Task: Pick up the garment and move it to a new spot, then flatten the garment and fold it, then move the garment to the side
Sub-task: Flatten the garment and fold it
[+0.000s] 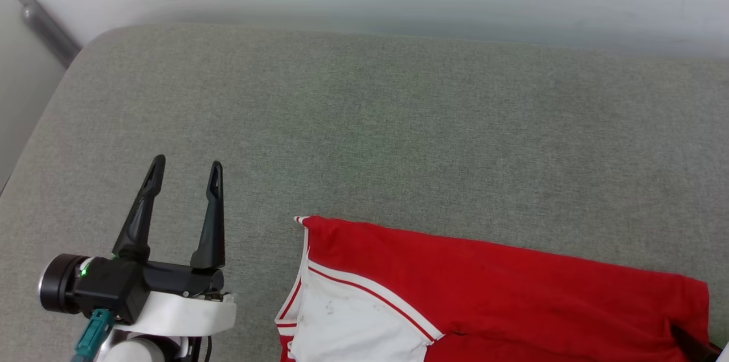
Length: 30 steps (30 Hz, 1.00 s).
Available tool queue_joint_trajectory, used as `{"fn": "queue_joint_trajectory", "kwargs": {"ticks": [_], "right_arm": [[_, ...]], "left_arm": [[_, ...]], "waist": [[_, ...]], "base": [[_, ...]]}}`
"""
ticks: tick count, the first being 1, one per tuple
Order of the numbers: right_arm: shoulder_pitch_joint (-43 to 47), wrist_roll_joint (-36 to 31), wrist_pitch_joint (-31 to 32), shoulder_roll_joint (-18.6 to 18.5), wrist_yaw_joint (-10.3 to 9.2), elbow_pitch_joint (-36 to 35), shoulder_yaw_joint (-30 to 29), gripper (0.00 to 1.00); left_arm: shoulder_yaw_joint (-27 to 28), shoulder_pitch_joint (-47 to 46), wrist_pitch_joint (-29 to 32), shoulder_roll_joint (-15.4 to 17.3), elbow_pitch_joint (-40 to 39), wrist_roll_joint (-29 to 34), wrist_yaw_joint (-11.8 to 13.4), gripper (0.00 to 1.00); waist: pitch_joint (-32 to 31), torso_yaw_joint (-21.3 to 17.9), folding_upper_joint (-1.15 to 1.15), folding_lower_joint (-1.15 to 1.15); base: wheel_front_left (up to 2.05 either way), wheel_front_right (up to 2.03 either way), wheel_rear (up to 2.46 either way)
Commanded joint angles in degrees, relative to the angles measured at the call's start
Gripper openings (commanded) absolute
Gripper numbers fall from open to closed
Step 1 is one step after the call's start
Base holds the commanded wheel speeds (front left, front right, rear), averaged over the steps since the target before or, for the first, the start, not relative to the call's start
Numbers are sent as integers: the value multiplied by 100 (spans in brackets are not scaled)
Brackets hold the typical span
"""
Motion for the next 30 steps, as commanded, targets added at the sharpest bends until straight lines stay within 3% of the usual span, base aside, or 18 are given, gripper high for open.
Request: {"fn": "queue_joint_trajectory", "kwargs": {"ticks": [1, 9, 10, 11, 12, 21, 30], "right_arm": [[-11, 75, 29, 41, -3, 144, 71, 100], [160, 663, 8, 120, 24, 578, 817, 100], [175, 739, -4, 131, 33, 589, 918, 49], [181, 810, -38, 142, 33, 596, 1004, 12], [184, 858, -65, 146, 33, 600, 1087, 0], [127, 767, -772, -295, -7, 580, 1019, 0], [52, 469, -1198, -749, -7, 817, 286, 0]], "left_arm": [[18, 40, -40, -65, 25, 45, -47, 100], [282, 56, -41, -533, 215, 375, -486, 100], [304, 57, -41, -561, 238, 407, -523, 100], [324, 58, -41, -588, 260, 437, -555, 100], [351, 57, -41, -617, 280, 462, -587, 100], [521, 114, -41, -795, 439, 634, -786, 100], [613, 215, -41, -863, 546, 728, -888, 100]], "waist": [[36, 38, 0, 0], [112, 107, 0, 0], [110, 107, 0, 0], [107, 104, 0, 0], [99, 100, 0, 0], [-38, 19, 0, 0], [-221, -132, 0, 0]], "base": [[0, 0, 0], [0, 0, 0], [0, 0, 0], [0, 0, 0], [0, 0, 0], [0, 0, 0], [0, 0, 0]]}}
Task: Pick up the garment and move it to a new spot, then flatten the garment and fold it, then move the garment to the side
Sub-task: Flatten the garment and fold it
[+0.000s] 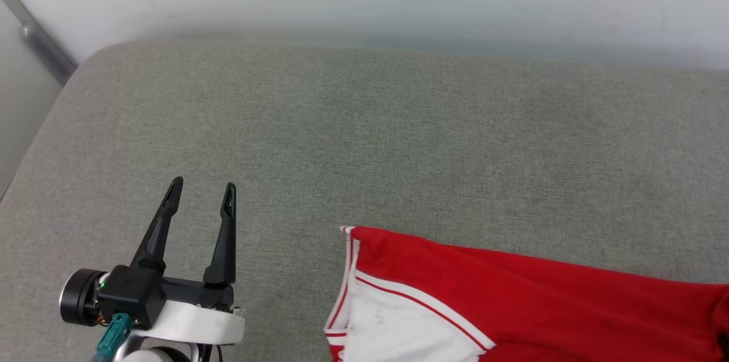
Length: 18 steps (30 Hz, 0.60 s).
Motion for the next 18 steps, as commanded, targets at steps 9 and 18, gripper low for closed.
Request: {"fn": "queue_joint_trajectory", "kwargs": {"ticks": [9, 18], "right_arm": [[-153, -339, -93, -127, -9, 123, -233, 0], [122, -510, 277, 579, -7, -866, 364, 0]], "left_arm": [[16, 123, -41, -61, 23, 32, -68, 100], [-33, 279, -41, -141, 143, 38, -93, 100]], "waist": [[-167, -149, 0, 0], [-508, -121, 0, 0]], "base": [[0, 0, 0], [0, 0, 0]]}}
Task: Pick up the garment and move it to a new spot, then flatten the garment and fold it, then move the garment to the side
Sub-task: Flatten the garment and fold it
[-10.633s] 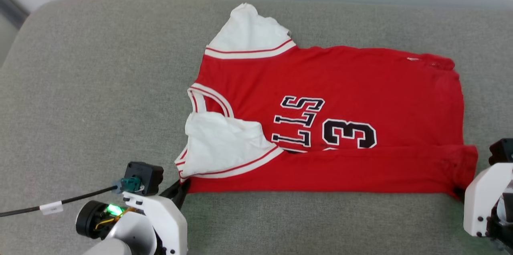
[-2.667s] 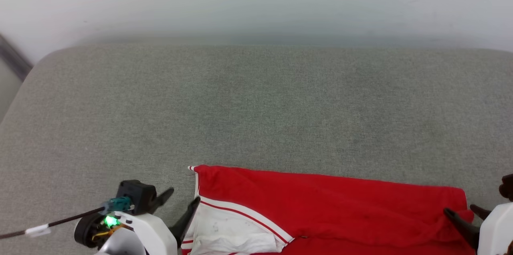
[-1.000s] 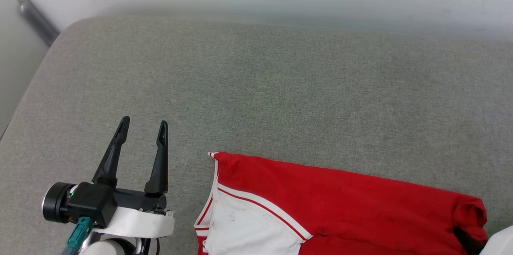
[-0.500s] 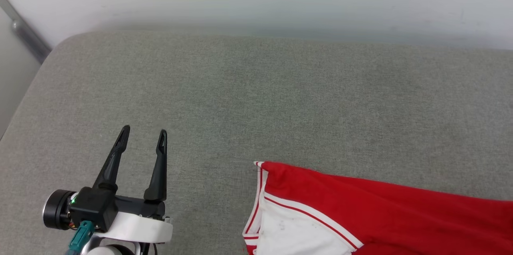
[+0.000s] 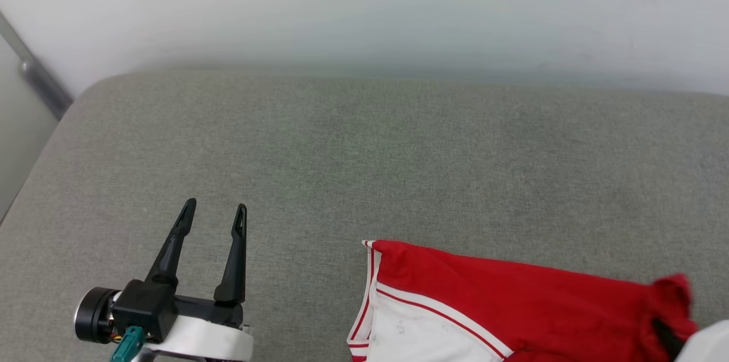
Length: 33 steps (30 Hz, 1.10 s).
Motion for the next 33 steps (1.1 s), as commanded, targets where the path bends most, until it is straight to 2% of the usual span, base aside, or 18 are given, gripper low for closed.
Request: {"fn": "queue_joint_trajectory", "kwargs": {"ticks": [1, 5, 9, 13, 21, 33], "right_arm": [[87, -70, 106, 152, -3, -200, 160, 0], [230, -161, 420, 446, -3, -753, 593, 0], [265, -264, 675, 587, -3, -1180, 1113, 0], [198, 100, 758, 643, -3, -1275, 1557, 0], [-128, 790, 261, 642, -3, -683, 2453, 0], [-1031, 803, -170, 644, -3, 541, 3208, 0]], "left_arm": [[-12, 73, -41, -31, 3, -7, -22, 100], [-37, 102, -41, -73, 20, -14, -17, 100], [-25, 169, -41, -86, 19, -33, -23, 100], [1, 167, -37, -104, 7, -25, -22, 100], [-51, 156, -35, -103, 37, -26, -27, 100], [-219, -28, -35, -117, 153, -100, -28, 100]], "waist": [[-110, 43, 0, 0], [-223, 124, 0, 0], [-283, 191, 0, 0], [-305, 293, 0, 0], [-303, 514, 0, 0], [-99, 750, 0, 0]], "base": [[0, 0, 0], [0, 0, 0], [0, 0, 0], [0, 0, 0], [0, 0, 0], [0, 0, 0]]}}
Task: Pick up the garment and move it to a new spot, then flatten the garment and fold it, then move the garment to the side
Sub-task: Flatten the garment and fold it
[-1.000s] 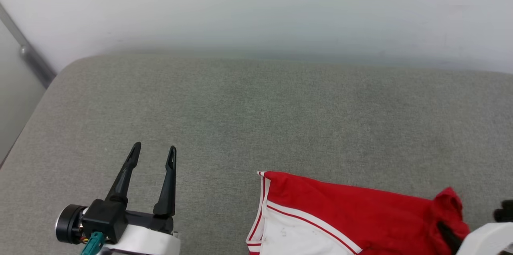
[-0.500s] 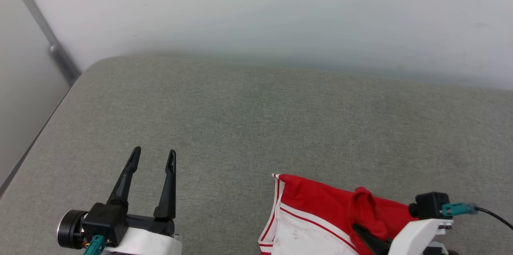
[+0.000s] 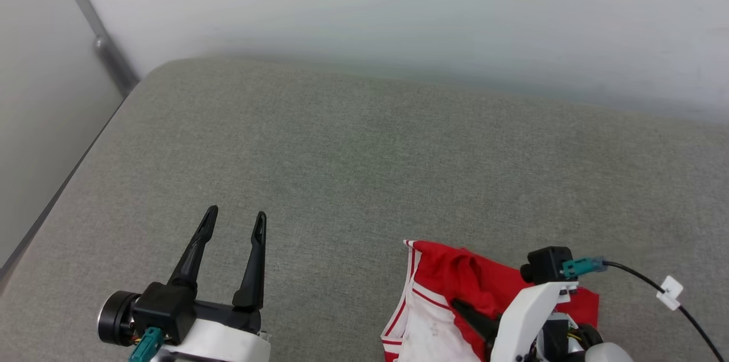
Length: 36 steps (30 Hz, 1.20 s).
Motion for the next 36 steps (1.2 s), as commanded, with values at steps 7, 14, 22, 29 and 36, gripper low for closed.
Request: {"fn": "queue_joint_trajectory", "kwargs": {"ticks": [7, 14, 22, 29, 36], "right_arm": [[-152, 294, -255, 5, -3, 109, 633, 100], [-345, 266, -322, 3, -3, -213, 794, 100], [-755, -1372, -574, -222, -3, -788, -242, 100], [-545, -2403, -1549, -1263, -3, -1319, -983, 100], [190, -2589, -2869, -1178, -3, -1819, -1890, 100]], "left_arm": [[-40, -52, -28, 63, 113, -55, -3, 100], [-19, -51, -28, 72, 112, -51, -4, 100], [49, -45, -28, 60, 75, -78, -4, 100], [44, -86, -27, 22, 71, -118, -4, 100], [69, -83, -28, 16, 46, -199, -4, 100]], "waist": [[55, 37, 0, 0], [-17, -156, 0, 0], [-37, -519, 0, 0], [22, -762, 0, 0], [81, -880, 0, 0]], "base": [[0, 0, 0], [0, 0, 0], [0, 0, 0], [0, 0, 0], [0, 0, 0]]}}
